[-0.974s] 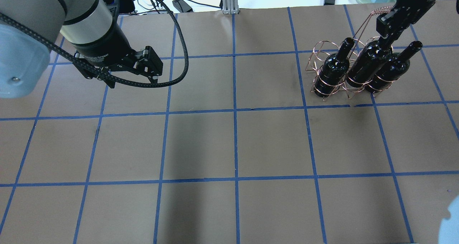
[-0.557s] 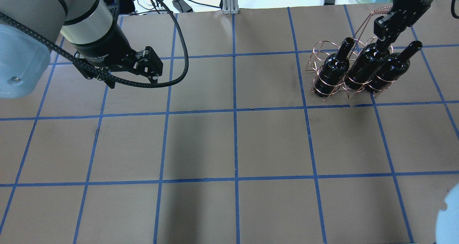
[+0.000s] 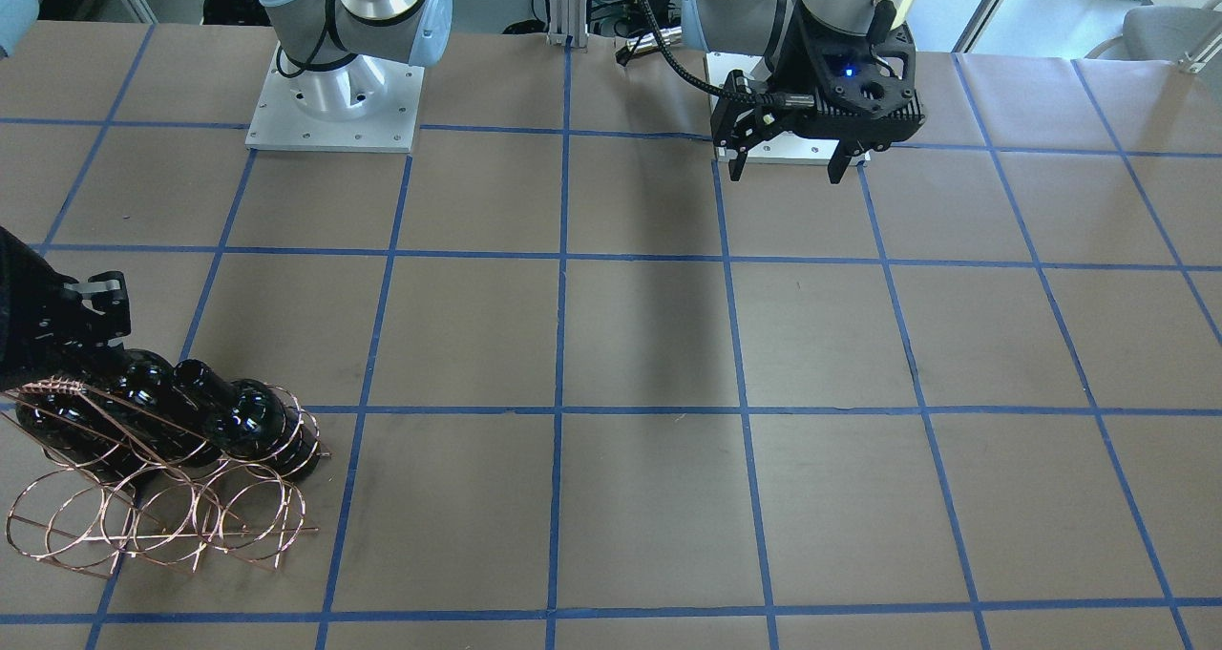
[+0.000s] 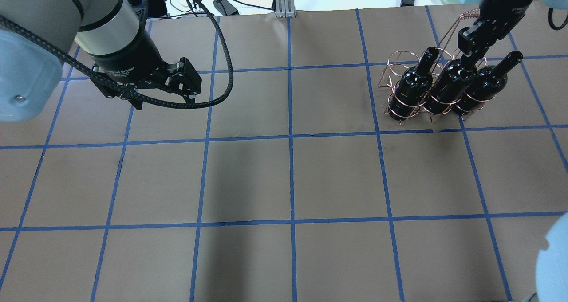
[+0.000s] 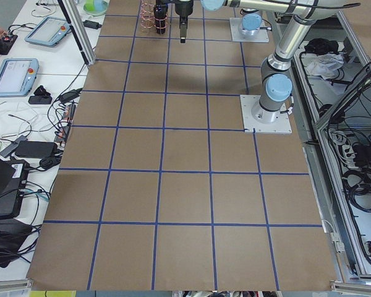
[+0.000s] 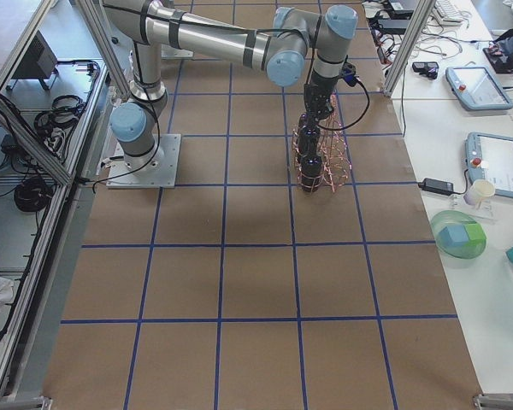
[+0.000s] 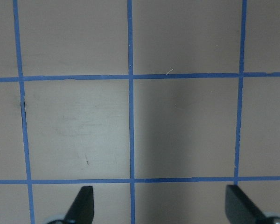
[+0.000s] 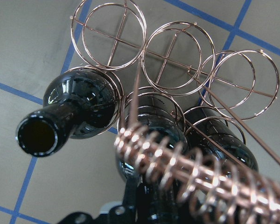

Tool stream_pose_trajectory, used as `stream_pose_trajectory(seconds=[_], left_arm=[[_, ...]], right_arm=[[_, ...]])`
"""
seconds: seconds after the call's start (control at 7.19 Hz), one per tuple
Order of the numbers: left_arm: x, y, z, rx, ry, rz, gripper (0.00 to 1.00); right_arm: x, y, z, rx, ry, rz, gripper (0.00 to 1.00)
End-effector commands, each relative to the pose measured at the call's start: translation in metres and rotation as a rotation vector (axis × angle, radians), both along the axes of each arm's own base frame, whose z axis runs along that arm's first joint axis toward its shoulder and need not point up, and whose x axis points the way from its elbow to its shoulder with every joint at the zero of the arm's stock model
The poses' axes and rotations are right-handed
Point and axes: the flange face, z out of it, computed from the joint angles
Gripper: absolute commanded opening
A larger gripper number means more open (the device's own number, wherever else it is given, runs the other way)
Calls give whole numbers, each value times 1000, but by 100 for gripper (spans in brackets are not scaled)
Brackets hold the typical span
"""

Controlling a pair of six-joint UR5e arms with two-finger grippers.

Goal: Place wine into wine basket
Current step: 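Open the right gripper and release the bottle in the rack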

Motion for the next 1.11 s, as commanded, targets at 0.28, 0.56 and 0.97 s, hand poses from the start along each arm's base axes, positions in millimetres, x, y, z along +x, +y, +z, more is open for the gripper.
stream_pose_trajectory(seconds=[0.28,0.56,0.97], left_arm=[[0,0,0,2,-1,0,100],[0,1,1,0,-1,0,100],[0,0,0,2,-1,0,100]], right_arm=[[0,0,-19,8,-2,-6,23],[0,-1,-22,11,-2,-6,56],[0,18,11,-3,67,-10,100]])
